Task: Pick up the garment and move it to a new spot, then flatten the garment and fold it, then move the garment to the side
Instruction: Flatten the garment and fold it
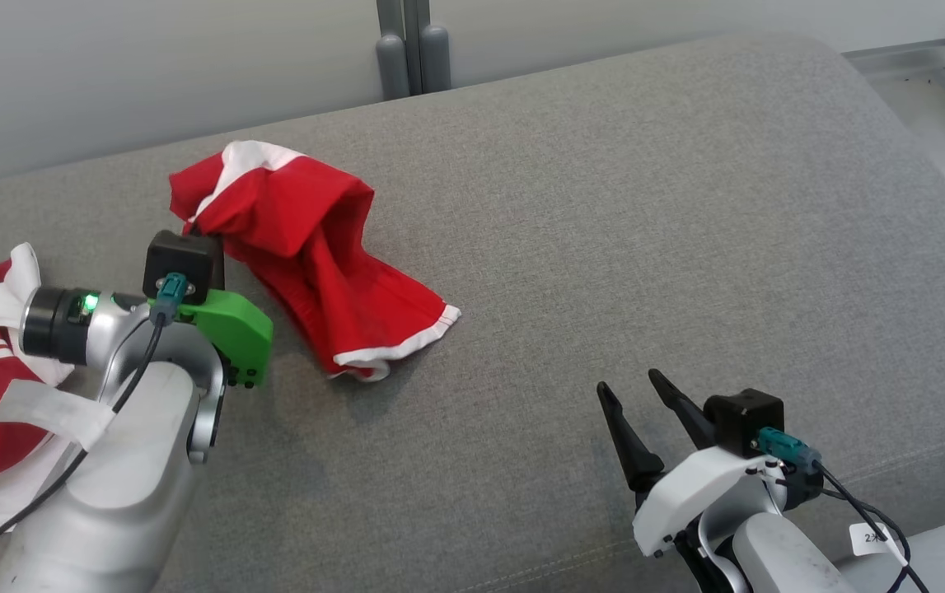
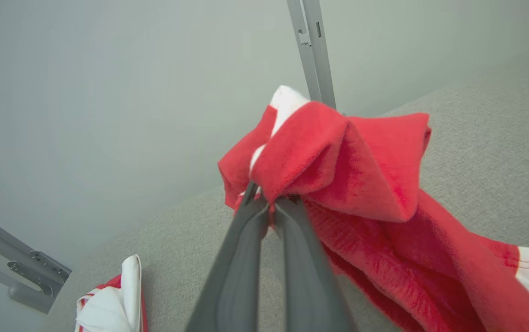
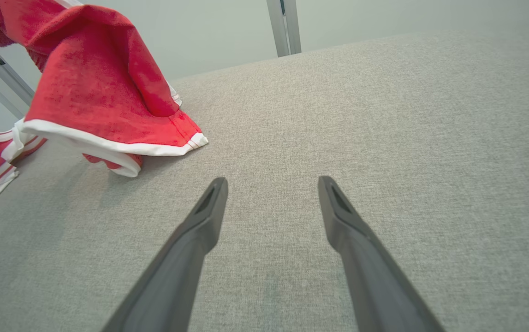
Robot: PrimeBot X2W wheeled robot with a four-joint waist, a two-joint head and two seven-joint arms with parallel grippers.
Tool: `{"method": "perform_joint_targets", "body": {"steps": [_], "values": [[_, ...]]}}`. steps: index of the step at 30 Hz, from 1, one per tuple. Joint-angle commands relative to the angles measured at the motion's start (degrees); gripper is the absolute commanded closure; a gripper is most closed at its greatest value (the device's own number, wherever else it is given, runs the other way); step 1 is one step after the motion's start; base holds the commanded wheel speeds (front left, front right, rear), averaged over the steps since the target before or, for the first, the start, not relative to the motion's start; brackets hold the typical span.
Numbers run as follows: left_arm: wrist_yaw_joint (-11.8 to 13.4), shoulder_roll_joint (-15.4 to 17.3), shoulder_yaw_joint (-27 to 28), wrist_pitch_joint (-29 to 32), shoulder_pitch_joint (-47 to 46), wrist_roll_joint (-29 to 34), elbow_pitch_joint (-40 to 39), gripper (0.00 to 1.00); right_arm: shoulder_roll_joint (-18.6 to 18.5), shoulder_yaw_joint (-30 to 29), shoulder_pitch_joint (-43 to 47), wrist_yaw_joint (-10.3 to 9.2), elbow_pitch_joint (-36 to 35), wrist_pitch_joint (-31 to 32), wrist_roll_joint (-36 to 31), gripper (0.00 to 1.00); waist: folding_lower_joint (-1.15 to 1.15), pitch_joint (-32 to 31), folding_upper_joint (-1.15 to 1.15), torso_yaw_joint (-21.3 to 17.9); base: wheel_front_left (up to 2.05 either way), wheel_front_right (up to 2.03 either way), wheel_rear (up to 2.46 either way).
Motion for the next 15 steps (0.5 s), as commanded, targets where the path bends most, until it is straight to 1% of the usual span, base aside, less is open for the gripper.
{"method": "perform_joint_targets", "body": {"steps": [1, 4, 8, 13, 15], "values": [[-0.30, 0.89, -0.61, -0.48, -1.69, 1.04, -1.34, 1.00, -0.10, 0.30, -0.10, 0.00, 0.36, -0.43, 0.41, 0.00, 0.00, -1.05, 0.00, 0.10, 0.00, 0.00, 0.00], [-1.02, 1.25, -1.93, 0.05, -3.40, 2.36, -3.34, 1.00, -0.11, 0.62, 0.04, 0.00, 0.77, -0.48, 0.69, 0.00, 0.00, -1.88, 0.00, -0.39, 0.00, 0.00, 0.00], [-2.01, 0.64, -3.66, 0.48, -5.29, 3.70, -5.20, 1.00, -0.12, 0.78, 0.38, 0.00, 1.21, -0.70, 0.72, 0.00, 0.00, -2.60, 0.00, -1.12, 0.00, 0.00, 0.00], [-3.26, -1.49, -6.19, 1.19, -8.98, 5.22, -7.70, 1.00, -0.11, 0.81, 0.92, 0.00, 1.54, -0.63, 0.69, 0.00, 0.00, -3.34, 0.00, -2.40, 0.00, 0.00, 0.00], [-3.65, -2.80, -6.89, 1.36, -10.51, 5.43, -8.39, 1.00, -0.11, 0.92, 1.08, 0.00, 1.63, -0.64, 0.79, 0.00, 0.00, -3.49, 0.00, -2.97, 0.00, 0.00, 0.00]]}}
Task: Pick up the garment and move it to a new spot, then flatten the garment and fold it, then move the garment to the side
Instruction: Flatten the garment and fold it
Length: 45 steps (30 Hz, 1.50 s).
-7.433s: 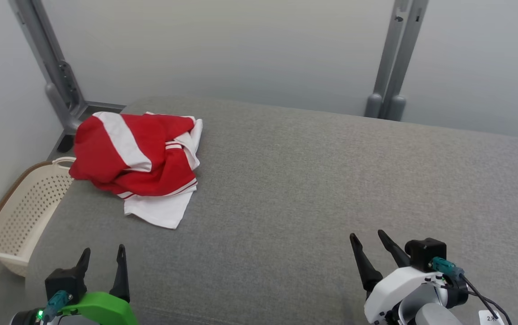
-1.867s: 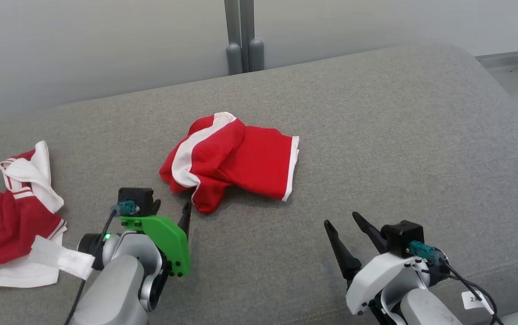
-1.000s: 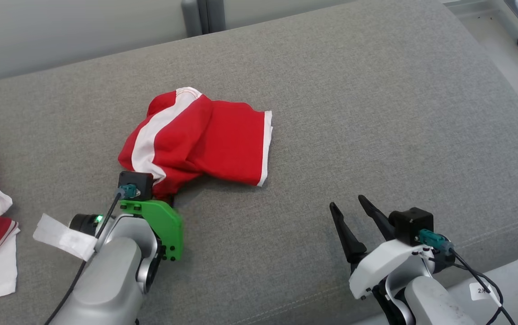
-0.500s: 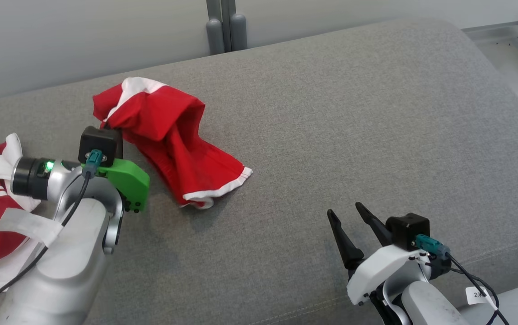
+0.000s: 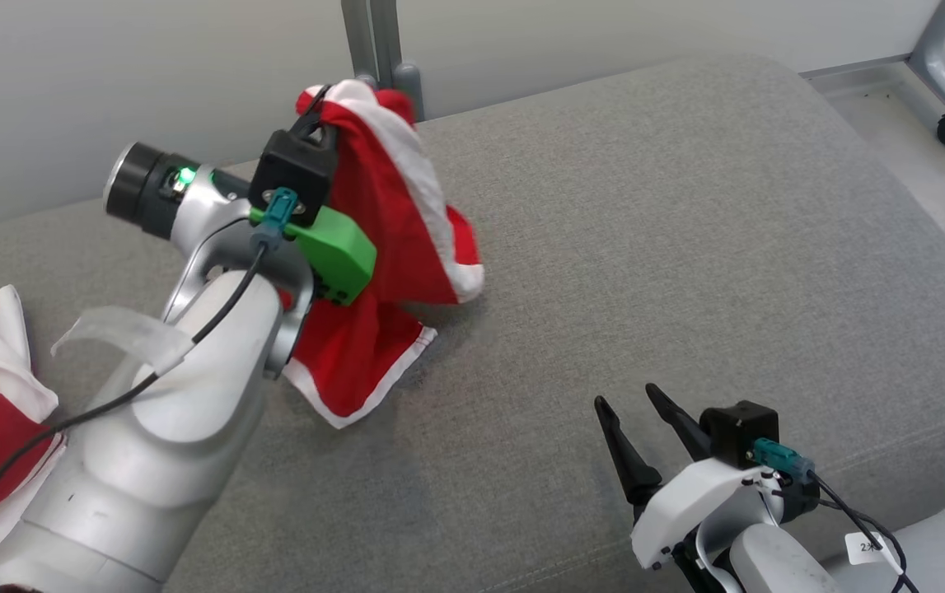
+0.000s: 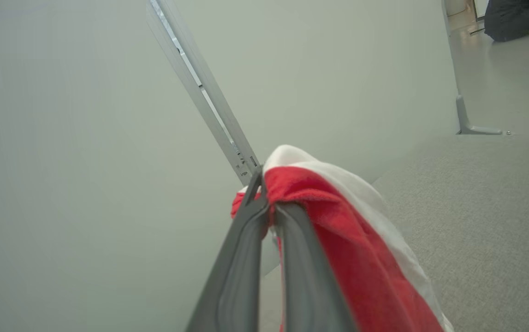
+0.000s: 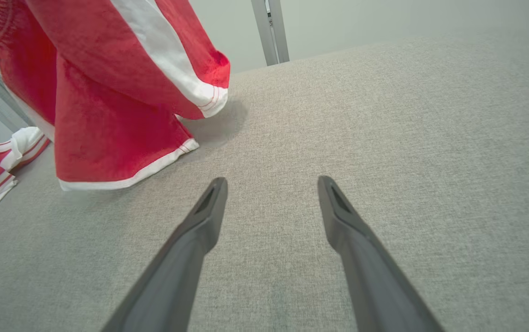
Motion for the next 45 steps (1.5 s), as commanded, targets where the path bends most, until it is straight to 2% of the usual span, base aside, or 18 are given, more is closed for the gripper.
{"method": "perform_joint_targets", "body": {"steps": [1, 4, 9, 16, 19, 20, 22, 24, 26, 27, 38, 39, 40, 41, 45], "values": [[-0.27, -0.62, -0.25, 0.07, -1.46, 0.43, -0.35, 1.00, -0.11, 0.01, 0.55, 0.00, 0.16, -0.24, 0.24, 0.00, 0.00, -0.31, 0.00, -0.68, 0.00, 0.00, 0.00], [-0.01, -2.47, -0.41, 0.09, -3.28, -0.07, -1.38, 1.00, -0.11, -0.23, 0.72, 0.00, 0.17, -0.36, 0.15, 0.00, 0.00, -0.35, 0.00, -1.13, 0.00, 0.00, 0.00], [2.38, -3.79, 0.89, 0.24, -1.72, -1.56, -2.32, 1.00, -0.11, -0.82, 1.12, 0.00, 0.00, -0.38, -0.29, 0.00, 0.00, -0.41, 0.00, -1.13, 0.00, 0.00, 0.00], [7.48, -2.04, 4.16, -2.46, 10.94, -5.76, -1.21, 1.00, -0.10, -2.16, 2.33, 0.00, -0.38, 0.31, -1.25, 0.00, 0.00, -0.56, 0.00, 1.85, 0.00, 0.00, 0.00], [9.55, -1.41, 5.69, -4.27, 17.02, -7.61, 0.00, 0.96, -0.10, -2.21, 2.35, 0.00, -0.88, 0.64, -1.64, 0.00, 0.00, -0.66, 0.00, 3.56, 0.00, 0.00, 0.00], [10.14, -1.36, 6.05, -4.73, 18.83, -8.18, 0.36, 0.99, -0.10, -2.21, 2.35, 0.00, -1.07, 0.87, -1.83, 0.00, 0.00, -0.74, 0.00, 4.11, 0.00, 0.00, 0.00], [10.93, -1.53, 6.28, -5.64, 21.87, -8.87, 0.92, 0.93, -0.11, -2.24, 2.36, 0.00, -1.40, 1.15, -2.02, 0.00, 0.00, -0.85, 0.00, 5.29, 0.00, 0.00, 0.00], [11.39, -1.97, 6.21, -6.20, 24.24, -9.23, 1.41, 0.88, -0.11, -2.14, 2.40, 0.00, -1.72, 1.53, -2.13, 0.00, 0.00, -1.00, 0.00, 6.42, 0.00, 0.00, 0.00], [11.98, -2.02, 6.31, -7.07, 26.00, -9.34, 1.89, 0.94, -0.11, -1.95, 2.47, 0.00, -2.04, 1.67, -2.13, 0.00, 0.00, -1.17, 0.00, 7.28, 0.00, 0.00, 0.00], [12.37, -2.11, 6.38, -7.47, 26.81, -9.39, 2.08, 1.00, -0.11, -1.90, 2.48, 0.00, -2.16, 1.83, -2.06, 0.00, 0.00, -1.25, 0.00, 7.63, 0.00, 0.00, 0.00], [11.86, -3.25, 6.01, -9.05, 31.13, -9.56, 4.53, 0.98, -0.12, -2.61, 3.28, 0.00, -2.57, 2.32, -2.25, 0.00, 0.00, -1.75, 0.00, 9.90, 0.00, 0.00, 0.00], [11.76, -3.31, 6.02, -9.14, 31.22, -9.53, 4.73, 0.85, -0.11, -2.67, 3.34, 0.00, -2.61, 2.35, -2.28, 0.00, 0.00, -1.76, 0.00, 10.00, 0.00, 0.00, 0.00], [11.67, -3.35, 6.12, -9.23, 31.30, -9.52, 4.90, 0.45, -0.12, -2.70, 3.34, 0.00, -2.64, 2.40, -2.30, 0.00, 0.00, -1.76, 0.00, 10.07, 0.00, 0.00, 0.00], [11.48, -3.48, 6.19, -9.26, 31.55, -9.69, 5.22, 0.00, -0.12, -2.74, 3.31, 0.00, -2.68, 2.45, -2.29, 0.00, 0.00, -1.77, 0.00, 10.15, 0.00, 0.00, 0.00], [11.20, -3.89, 6.86, -9.42, 32.86, -10.25, 5.87, 0.00, -0.12, -3.13, 3.53, 0.00, -2.79, 2.47, -2.17, 0.00, 0.00, -1.93, 0.00, 10.54, 0.00, 0.00, 0.00]]}}
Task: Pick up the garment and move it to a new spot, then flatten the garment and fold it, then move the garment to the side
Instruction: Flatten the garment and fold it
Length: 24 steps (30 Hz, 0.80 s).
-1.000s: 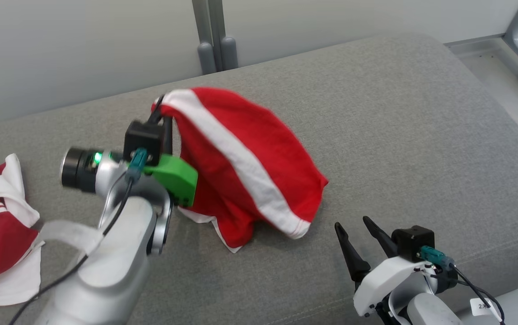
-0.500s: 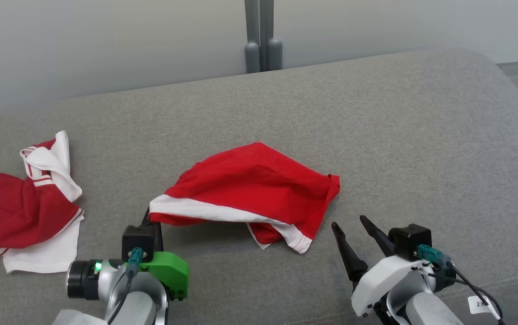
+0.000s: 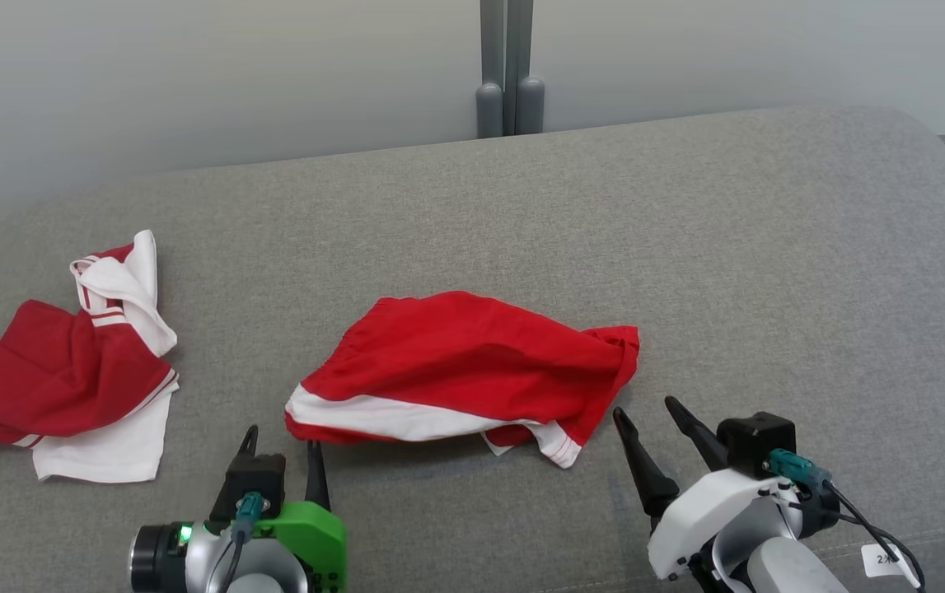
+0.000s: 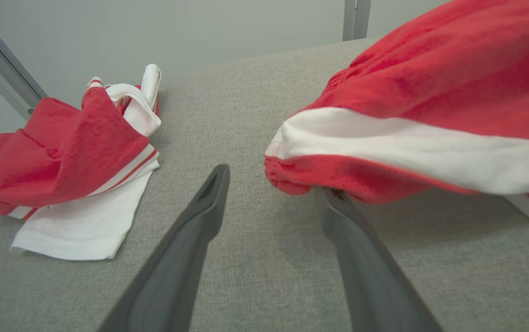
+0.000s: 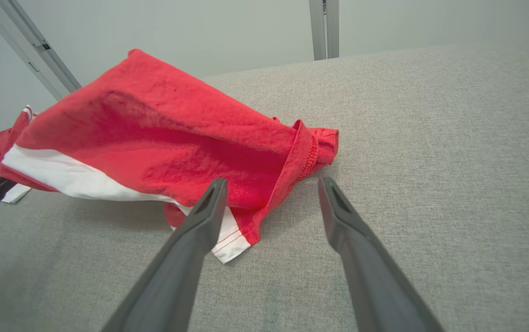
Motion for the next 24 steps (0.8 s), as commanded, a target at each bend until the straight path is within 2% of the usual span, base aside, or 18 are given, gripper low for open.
{"method": "perform_joint_targets", "body": {"steps": [1, 8, 12, 15, 20, 24], "values": [[-0.15, 0.02, 0.44, -0.35, 1.52, -0.28, 0.24, 0.00, -0.13, -0.35, 0.79, 0.00, -0.24, 0.08, -0.25, 0.00, 0.00, -0.11, 0.00, 0.28, 0.00, 0.00, 0.00], [0.72, 1.51, 3.59, -0.38, 5.35, -0.08, -4.34, 0.00, -0.12, -1.87, 1.46, 0.00, -0.45, 0.09, -0.88, 0.00, 0.00, -0.73, 0.00, 1.83, 0.00, 0.00, 0.00], [1.94, 3.06, 6.80, -0.35, 8.42, 1.97, -11.87, 0.00, -0.13, -2.96, 2.07, 0.00, -0.80, 0.21, -1.19, 0.00, 0.00, -1.23, 0.00, 2.96, 0.00, 0.00, 0.00], [1.54, 3.26, 9.90, -0.36, 11.31, 3.37, -19.57, 0.00, -0.13, -3.71, 2.34, 0.00, -1.02, 0.20, -1.22, 0.00, 0.00, -1.65, 0.00, 3.93, 0.00, 0.00, 0.00], [-4.50, 1.53, 14.75, -0.34, 16.09, 4.81, -30.61, 0.00, -0.14, -5.33, 3.44, -0.01, -1.06, -0.21, -0.17, 0.00, 0.00, -2.41, 0.00, 5.78, 0.00, 0.00, 0.00], [-10.06, 0.01, 17.28, -0.35, 19.62, 6.17, -32.97, 0.00, -0.13, -6.36, 4.24, 0.00, -0.84, -1.02, 1.07, 0.00, 0.00, -3.25, 0.00, 6.94, 0.00, 0.00, 0.00]]}}
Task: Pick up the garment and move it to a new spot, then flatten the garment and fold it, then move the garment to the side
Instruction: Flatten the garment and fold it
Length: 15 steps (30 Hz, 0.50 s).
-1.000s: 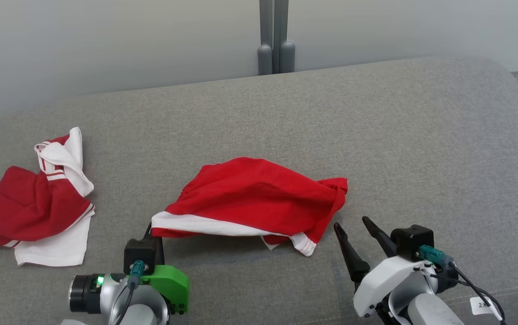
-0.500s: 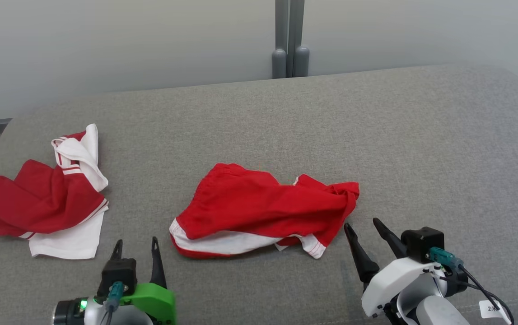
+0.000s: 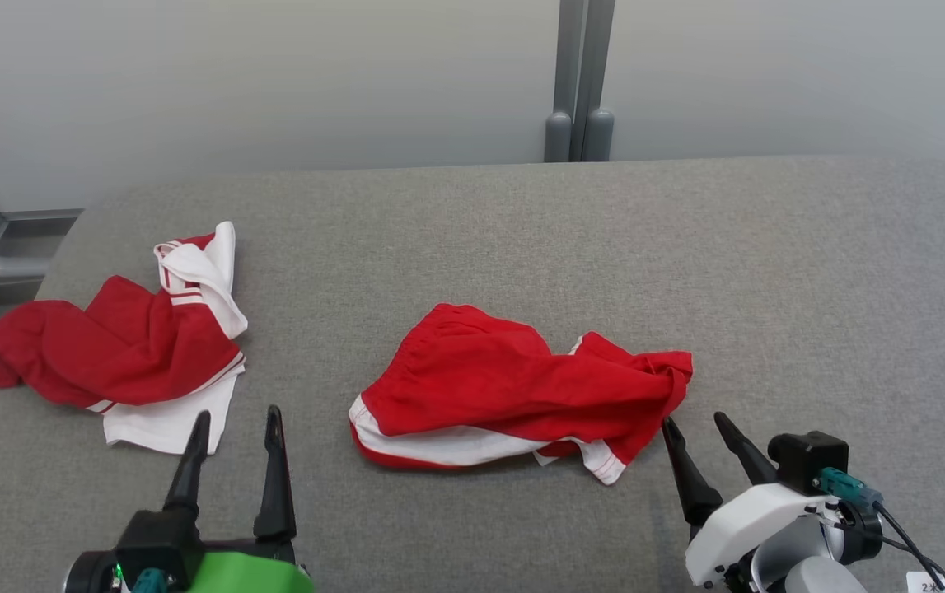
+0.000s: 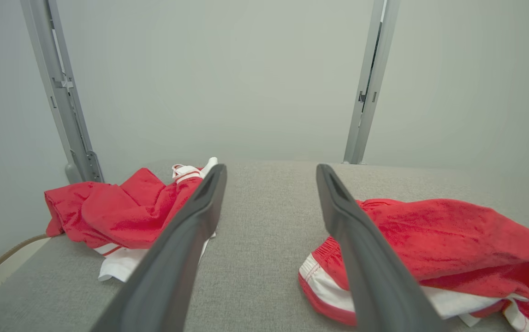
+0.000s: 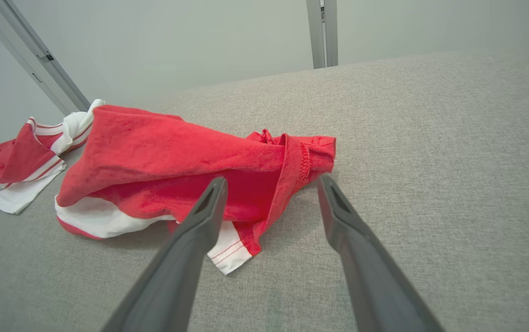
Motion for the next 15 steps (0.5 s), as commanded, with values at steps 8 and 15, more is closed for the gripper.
{"method": "perform_joint_targets", "body": {"steps": [8, 15], "values": [[-8.59, -2.06, 4.01, -0.19, 6.13, 3.92, -0.21, 0.00, -0.15, -1.92, 2.50, 0.00, 0.62, -2.29, 3.75, 0.00, 0.00, -1.96, 0.00, 1.73, 0.00, 0.00, 0.00], [-12.91, -2.19, 6.89, -0.19, 9.92, 6.96, 2.51, 0.00, -0.14, -3.31, 5.22, 0.00, 1.99, -2.86, 2.92, 0.00, 0.00, -2.99, 0.00, 1.91, 0.00, 0.00, 0.00]]}}
